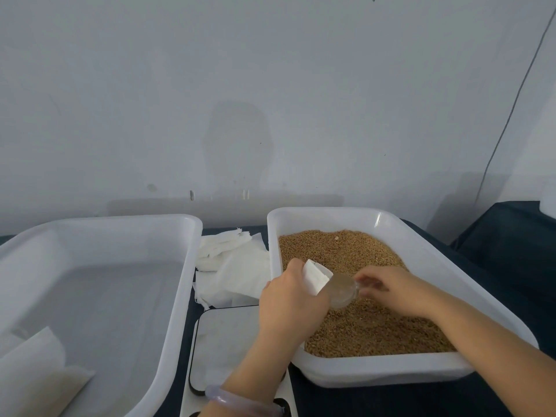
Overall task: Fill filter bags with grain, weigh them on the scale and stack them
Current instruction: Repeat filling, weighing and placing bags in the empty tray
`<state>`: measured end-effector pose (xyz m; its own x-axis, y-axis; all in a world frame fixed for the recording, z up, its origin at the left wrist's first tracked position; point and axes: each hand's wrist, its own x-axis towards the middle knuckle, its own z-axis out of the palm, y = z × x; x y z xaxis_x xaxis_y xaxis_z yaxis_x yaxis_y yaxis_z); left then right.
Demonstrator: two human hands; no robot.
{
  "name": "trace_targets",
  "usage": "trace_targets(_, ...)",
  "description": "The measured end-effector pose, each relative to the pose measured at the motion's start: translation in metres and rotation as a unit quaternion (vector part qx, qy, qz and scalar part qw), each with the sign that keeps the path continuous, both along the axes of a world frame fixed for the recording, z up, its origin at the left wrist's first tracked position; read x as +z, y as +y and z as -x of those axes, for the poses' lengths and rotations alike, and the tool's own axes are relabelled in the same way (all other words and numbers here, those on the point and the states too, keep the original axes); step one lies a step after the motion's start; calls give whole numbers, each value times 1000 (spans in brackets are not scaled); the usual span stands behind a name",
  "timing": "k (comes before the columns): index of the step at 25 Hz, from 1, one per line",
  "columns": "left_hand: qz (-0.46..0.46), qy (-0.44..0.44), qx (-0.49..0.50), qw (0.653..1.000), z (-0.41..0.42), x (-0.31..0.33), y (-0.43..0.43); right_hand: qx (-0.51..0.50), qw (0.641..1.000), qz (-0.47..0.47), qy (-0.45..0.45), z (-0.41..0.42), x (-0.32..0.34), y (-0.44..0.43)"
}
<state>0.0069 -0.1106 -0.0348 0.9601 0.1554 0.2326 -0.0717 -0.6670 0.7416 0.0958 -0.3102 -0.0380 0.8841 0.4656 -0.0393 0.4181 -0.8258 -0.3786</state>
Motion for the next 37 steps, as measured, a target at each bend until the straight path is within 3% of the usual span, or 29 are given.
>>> trace_targets(8, -9, -7, 4, 1000, -1, -3, 1, -8, 994, -69, -83, 14, 49, -15)
trace_targets(14, -10, -15, 14, 1000, -4, -5, 1, 52, 986, 16, -157, 27, 121, -38)
trace_targets(21, -19, -17, 11, 1000, -3, -4, 0, 52, 947, 147, -281, 27, 140, -25)
trace_targets(30, -31, -13, 11, 999, -2, -3, 0, 109, 895, 143, -408, 40, 148, -6)
trace_targets(37, -21, -23, 15, 999, -1, -3, 0, 88, 911, 120, -385, 29, 144, -16)
